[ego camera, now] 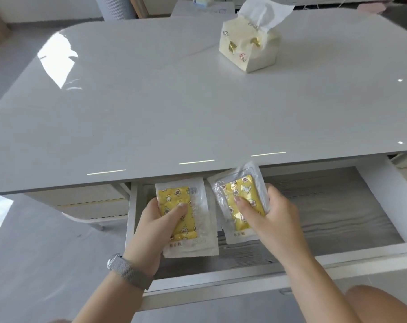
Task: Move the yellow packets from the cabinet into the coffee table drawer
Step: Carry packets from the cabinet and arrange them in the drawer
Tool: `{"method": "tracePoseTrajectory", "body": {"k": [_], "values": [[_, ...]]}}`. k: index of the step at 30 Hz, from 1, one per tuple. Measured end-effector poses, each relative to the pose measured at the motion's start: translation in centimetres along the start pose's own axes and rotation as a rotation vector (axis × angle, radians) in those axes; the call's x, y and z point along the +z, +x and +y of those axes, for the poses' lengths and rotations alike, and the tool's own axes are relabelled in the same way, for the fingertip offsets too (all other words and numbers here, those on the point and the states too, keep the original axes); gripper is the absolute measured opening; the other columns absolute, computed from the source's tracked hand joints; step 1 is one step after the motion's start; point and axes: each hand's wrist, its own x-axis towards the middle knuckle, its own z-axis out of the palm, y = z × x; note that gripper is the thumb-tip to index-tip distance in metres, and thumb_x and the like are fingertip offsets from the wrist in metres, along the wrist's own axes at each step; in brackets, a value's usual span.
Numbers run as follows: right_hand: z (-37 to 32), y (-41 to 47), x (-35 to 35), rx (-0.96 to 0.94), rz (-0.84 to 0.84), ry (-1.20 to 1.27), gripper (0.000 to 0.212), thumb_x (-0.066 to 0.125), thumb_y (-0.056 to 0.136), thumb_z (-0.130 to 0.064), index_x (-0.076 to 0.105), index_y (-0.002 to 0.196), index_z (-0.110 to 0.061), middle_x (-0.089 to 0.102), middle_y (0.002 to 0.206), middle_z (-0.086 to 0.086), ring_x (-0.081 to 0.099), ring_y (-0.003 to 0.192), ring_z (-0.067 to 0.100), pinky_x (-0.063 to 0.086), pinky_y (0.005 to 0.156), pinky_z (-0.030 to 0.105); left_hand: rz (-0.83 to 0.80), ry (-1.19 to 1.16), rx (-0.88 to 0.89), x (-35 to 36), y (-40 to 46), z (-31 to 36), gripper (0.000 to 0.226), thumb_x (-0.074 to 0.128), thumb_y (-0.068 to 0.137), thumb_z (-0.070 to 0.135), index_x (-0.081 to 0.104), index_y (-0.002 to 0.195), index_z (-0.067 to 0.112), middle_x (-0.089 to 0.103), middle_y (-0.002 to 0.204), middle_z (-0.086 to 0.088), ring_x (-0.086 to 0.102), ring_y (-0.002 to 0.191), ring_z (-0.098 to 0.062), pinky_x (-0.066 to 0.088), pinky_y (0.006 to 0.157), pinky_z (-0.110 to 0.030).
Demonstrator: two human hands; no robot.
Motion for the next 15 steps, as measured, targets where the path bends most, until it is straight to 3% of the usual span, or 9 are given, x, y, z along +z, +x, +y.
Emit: {"method": "tracePoseTrajectory", "body": {"k": [3,5,7,10,13,15], "values": [[-0.4,-0.3,-0.3,0.088,-0.049,0.113,0.026,0.072,0.083,-0.041,0.065,0.089,-0.016,0.072,0.081,0.001,0.068,0.074,0.018,0.054,0.063,0.033,-0.004,0.021,-0.015,0.4,0.2,0.2,0.023,0.060,0.092,0.010,0.054,0.115,0.012,0.069,0.107,-0.010,0.071,0.091,-0.026,0.060,0.072,-0.040],[-0.8,-0.6,-0.7,0.228,-0.127,0.400,0.029,0.072,0.080,-0.039,0.069,0.099,-0.017,0.075,0.092,0.000,0.072,0.085,0.017,0.055,0.070,0.030,-0.009,0.044,-0.005,0.6,0.1,0.3,0.023,0.060,0.093,0.010,0.053,0.114,0.013,0.068,0.108,-0.010,0.070,0.093,-0.027,0.060,0.077,-0.043],[-1.1,-0.8,-0.9,0.353,-0.207,0.629,0.037,0.067,0.078,-0.040,0.070,0.104,-0.013,0.075,0.094,0.004,0.071,0.081,0.019,0.051,0.066,0.031,-0.032,0.034,-0.028,1.2,-0.3,0.0,0.022,0.059,0.093,0.009,0.053,0.114,0.013,0.069,0.107,-0.011,0.070,0.094,-0.027,0.059,0.080,-0.044],[-0.6,-0.9,-0.7,0.409,-0.236,0.645,0.038,0.059,0.086,-0.043,0.068,0.109,-0.015,0.074,0.095,0.004,0.069,0.080,0.019,0.045,0.070,0.034,-0.131,-0.042,-0.119,2.4,-0.9,-1.0,0.023,0.059,0.093,0.008,0.054,0.116,0.008,0.070,0.109,-0.015,0.070,0.097,-0.031,0.057,0.086,-0.050],[0.0,-0.8,0.0,0.408,-0.255,0.572,0.030,0.055,0.094,-0.039,0.064,0.118,-0.023,0.075,0.104,-0.005,0.070,0.098,0.013,0.051,0.087,0.034,-0.186,-0.114,-0.138,3.1,-1.3,-1.5,0.023,0.054,0.095,0.005,0.054,0.118,0.009,0.072,0.108,-0.015,0.071,0.097,-0.031,0.056,0.086,-0.053],[0.1,-0.8,0.2,0.382,-0.298,0.496,0.028,0.056,0.095,-0.039,0.062,0.120,-0.028,0.073,0.109,-0.009,0.067,0.107,0.011,0.048,0.101,0.039,-0.180,-0.188,-0.161,3.3,-1.2,-1.5,0.021,0.049,0.098,0.005,0.056,0.117,0.008,0.073,0.106,-0.016,0.071,0.096,-0.033,0.056,0.086,-0.054]]}}
